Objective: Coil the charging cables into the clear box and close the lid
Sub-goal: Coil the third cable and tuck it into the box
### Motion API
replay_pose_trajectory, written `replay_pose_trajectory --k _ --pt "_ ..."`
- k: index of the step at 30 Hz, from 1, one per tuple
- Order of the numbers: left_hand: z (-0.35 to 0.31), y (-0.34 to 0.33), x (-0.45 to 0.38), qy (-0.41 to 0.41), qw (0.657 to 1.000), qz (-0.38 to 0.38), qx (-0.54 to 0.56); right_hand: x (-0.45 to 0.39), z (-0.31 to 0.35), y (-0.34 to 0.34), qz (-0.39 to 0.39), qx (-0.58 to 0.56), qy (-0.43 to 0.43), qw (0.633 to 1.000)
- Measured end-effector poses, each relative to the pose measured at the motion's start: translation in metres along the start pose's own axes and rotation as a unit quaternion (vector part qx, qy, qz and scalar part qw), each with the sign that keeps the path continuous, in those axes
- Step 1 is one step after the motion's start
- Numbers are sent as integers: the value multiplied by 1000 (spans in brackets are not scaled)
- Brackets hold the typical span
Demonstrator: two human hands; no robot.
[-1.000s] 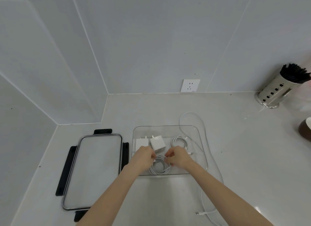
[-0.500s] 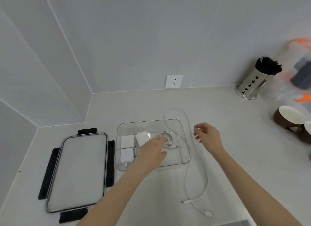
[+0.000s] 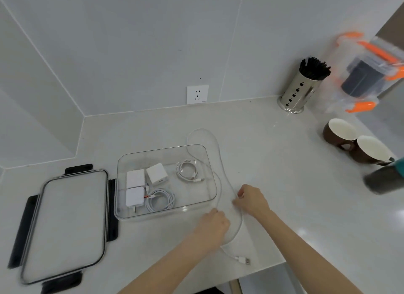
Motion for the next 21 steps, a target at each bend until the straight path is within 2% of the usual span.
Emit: replay_pose_trajectory --k 4,8,10,15,18,21 --pt "3 -13 -2 -14 994 43 -99 -3 -5 0 -1 -27 24 999" --pt "-2 -11 -6 -63 986 22 -152 -5 -8 1 -2 -45 34 998" --pt "3 -17 -6 -57 980 62 -179 -8 -9 3 -5 -69 39 997" --pt "2 -12 -4 -102 963 8 -248 -16 -13 15 -15 -135 40 990" --pt "-3 -12 -1 -144 964 -2 -225 -15 -12 21 -4 -175 33 984" --pt "-15 5 6 -170 958 -62 -223 -16 -12 33 7 -254 25 967"
Point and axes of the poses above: each hand's wrist, its own x-axis away from the middle knuckle, its own y-axis out of the back of the hand, z = x × y, the point moved 9 cm from there along -x, towards the middle knuckle, and after that the axes turned 13 degrees about -y, right-handed, at the moved point
